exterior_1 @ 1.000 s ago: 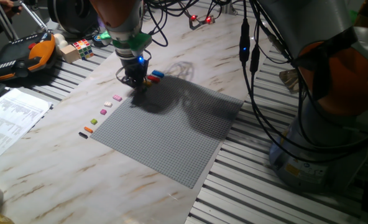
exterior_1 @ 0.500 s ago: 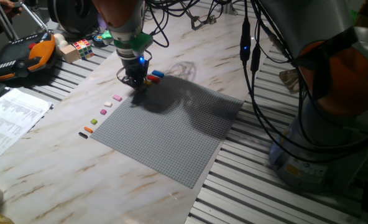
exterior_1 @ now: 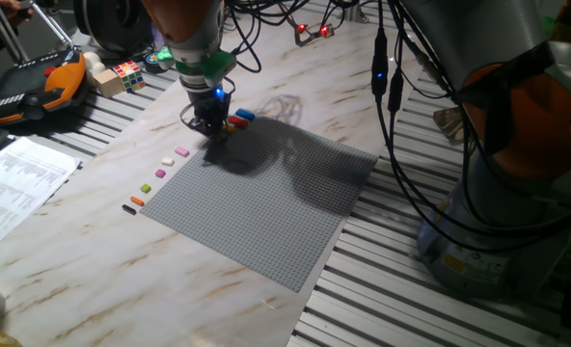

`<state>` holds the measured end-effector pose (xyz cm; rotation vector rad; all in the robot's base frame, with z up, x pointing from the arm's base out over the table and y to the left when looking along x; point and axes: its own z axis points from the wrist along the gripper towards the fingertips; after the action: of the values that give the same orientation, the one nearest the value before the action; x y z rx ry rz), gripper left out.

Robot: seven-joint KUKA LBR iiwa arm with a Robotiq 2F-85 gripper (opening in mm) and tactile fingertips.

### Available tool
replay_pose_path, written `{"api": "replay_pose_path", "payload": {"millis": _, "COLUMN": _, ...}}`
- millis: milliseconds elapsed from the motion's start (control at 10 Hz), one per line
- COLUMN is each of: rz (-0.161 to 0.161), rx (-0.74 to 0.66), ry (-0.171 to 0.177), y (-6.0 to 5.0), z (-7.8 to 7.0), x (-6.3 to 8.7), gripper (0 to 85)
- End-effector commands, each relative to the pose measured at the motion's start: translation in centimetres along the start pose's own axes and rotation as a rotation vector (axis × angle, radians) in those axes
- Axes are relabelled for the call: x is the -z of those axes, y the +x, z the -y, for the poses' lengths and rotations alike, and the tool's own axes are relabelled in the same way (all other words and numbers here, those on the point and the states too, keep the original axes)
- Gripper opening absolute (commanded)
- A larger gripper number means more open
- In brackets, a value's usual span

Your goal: Build with small Lego blocks

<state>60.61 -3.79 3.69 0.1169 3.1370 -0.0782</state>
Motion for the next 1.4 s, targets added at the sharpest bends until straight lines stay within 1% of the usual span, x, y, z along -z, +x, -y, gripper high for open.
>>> {"api": "replay_pose_path", "payload": {"millis": 0, "rz": 0.005, "rx": 0.000, "ry": -0.001, "y": -0.4, "z": -0.1, "x": 0.6, "gripper": 6.0}}
{"api": "replay_pose_path", "payload": {"millis": 100, "rz": 0.005, "rx": 0.000, "ry": -0.003, "y": -0.5, "z": -0.2, "x": 0.9, "gripper": 6.0}}
{"api": "replay_pose_path", "payload": {"millis": 400, "rz": 0.027, "rx": -0.008, "ry": -0.020, "y": -1.3, "z": -1.0, "x": 1.2, "gripper": 6.0}}
{"api": "replay_pose_path", "payload": {"millis": 500, "rz": 0.028, "rx": -0.008, "ry": -0.022, "y": -1.5, "z": -1.4, "x": 1.1, "gripper": 4.3}}
{"api": "replay_pose_path", "payload": {"millis": 600, "rz": 0.031, "rx": -0.010, "ry": -0.025, "y": -1.6, "z": -1.7, "x": 0.9, "gripper": 0.7}}
{"api": "replay_pose_path", "payload": {"millis": 800, "rz": 0.042, "rx": -0.022, "ry": -0.020, "y": -1.4, "z": -2.3, "x": 0.7, "gripper": 0.7}}
{"api": "replay_pose_path", "payload": {"millis": 900, "rz": 0.043, "rx": -0.027, "ry": -0.023, "y": -1.4, "z": -2.0, "x": 0.7, "gripper": 0.7}}
{"api": "replay_pose_path", "payload": {"millis": 1000, "rz": 0.043, "rx": -0.033, "ry": -0.043, "y": -1.5, "z": -1.7, "x": 0.7, "gripper": 0.7}}
{"api": "replay_pose_path", "payload": {"millis": 1100, "rz": 0.046, "rx": -0.019, "ry": -0.035, "y": -1.5, "z": -1.7, "x": 0.7, "gripper": 0.7}}
{"api": "replay_pose_path", "payload": {"millis": 1200, "rz": 0.059, "rx": -0.003, "ry": -0.005, "y": -1.5, "z": -1.7, "x": 0.7, "gripper": 0.7}}
{"api": "replay_pose_path", "payload": {"millis": 1300, "rz": 0.067, "rx": -0.008, "ry": -0.002, "y": -1.5, "z": -1.7, "x": 0.7, "gripper": 0.7}}
